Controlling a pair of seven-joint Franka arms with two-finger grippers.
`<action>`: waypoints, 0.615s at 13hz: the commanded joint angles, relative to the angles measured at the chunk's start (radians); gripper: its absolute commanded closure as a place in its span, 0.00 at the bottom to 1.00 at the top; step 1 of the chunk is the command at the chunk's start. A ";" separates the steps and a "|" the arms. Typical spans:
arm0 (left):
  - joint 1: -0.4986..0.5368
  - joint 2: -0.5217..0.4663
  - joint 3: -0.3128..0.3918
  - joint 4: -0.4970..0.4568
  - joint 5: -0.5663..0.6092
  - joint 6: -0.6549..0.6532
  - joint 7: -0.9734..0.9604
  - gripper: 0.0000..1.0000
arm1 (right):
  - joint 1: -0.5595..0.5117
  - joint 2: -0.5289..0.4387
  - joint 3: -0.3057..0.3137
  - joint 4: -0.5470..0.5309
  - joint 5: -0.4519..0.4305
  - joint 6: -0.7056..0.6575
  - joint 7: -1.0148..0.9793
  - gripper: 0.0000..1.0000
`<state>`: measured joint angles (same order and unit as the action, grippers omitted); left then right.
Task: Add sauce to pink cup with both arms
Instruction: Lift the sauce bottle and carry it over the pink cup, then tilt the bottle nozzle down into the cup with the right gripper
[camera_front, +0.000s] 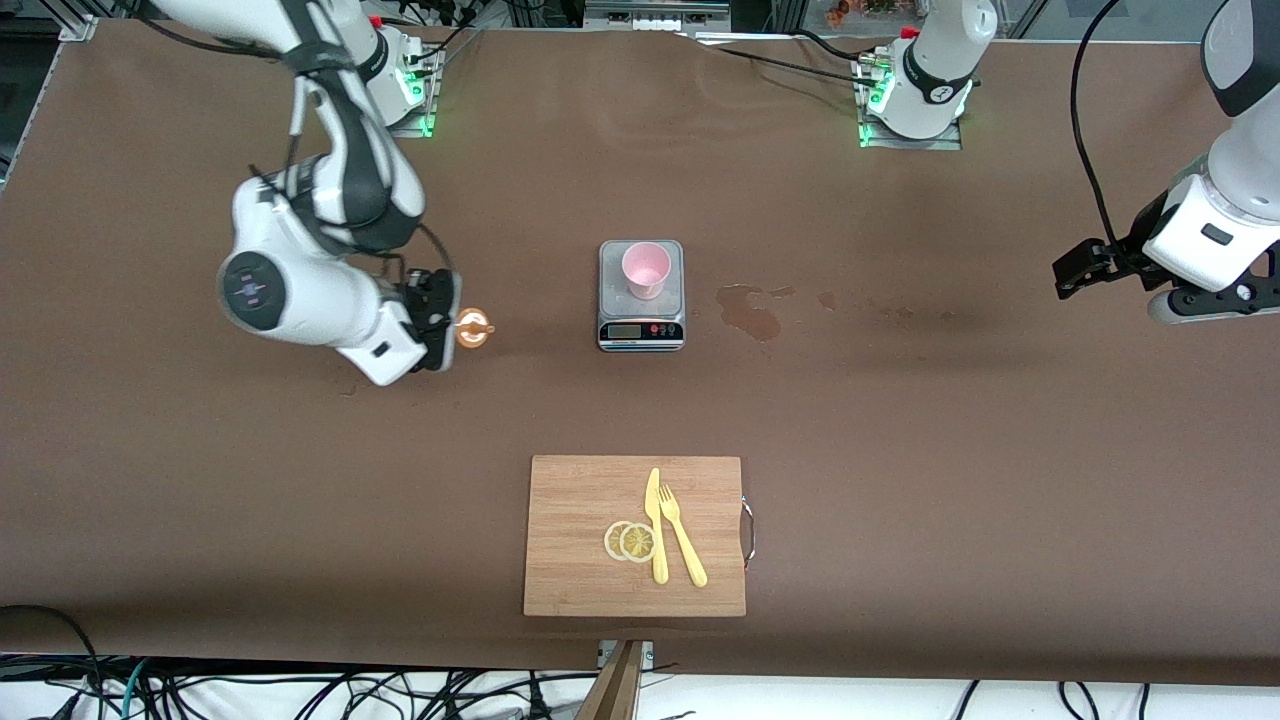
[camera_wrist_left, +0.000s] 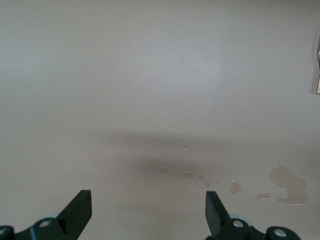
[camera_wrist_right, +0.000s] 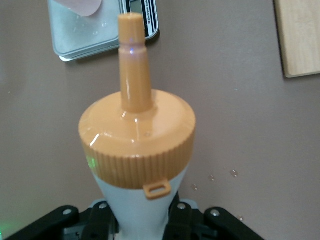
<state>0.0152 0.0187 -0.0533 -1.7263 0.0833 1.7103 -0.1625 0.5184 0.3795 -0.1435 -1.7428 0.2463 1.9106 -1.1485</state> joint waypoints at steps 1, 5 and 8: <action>0.003 -0.008 0.001 0.007 -0.002 -0.017 0.014 0.00 | 0.107 -0.019 -0.016 0.017 -0.103 -0.053 0.189 0.84; 0.017 -0.009 0.001 0.002 -0.016 -0.031 0.015 0.00 | 0.236 -0.001 0.012 0.051 -0.252 -0.139 0.458 0.83; 0.017 -0.009 0.003 0.010 -0.017 -0.029 0.004 0.00 | 0.299 0.045 0.038 0.106 -0.311 -0.212 0.600 0.83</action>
<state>0.0262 0.0187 -0.0505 -1.7263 0.0793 1.6976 -0.1633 0.7894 0.3894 -0.1151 -1.7011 -0.0226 1.7640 -0.6216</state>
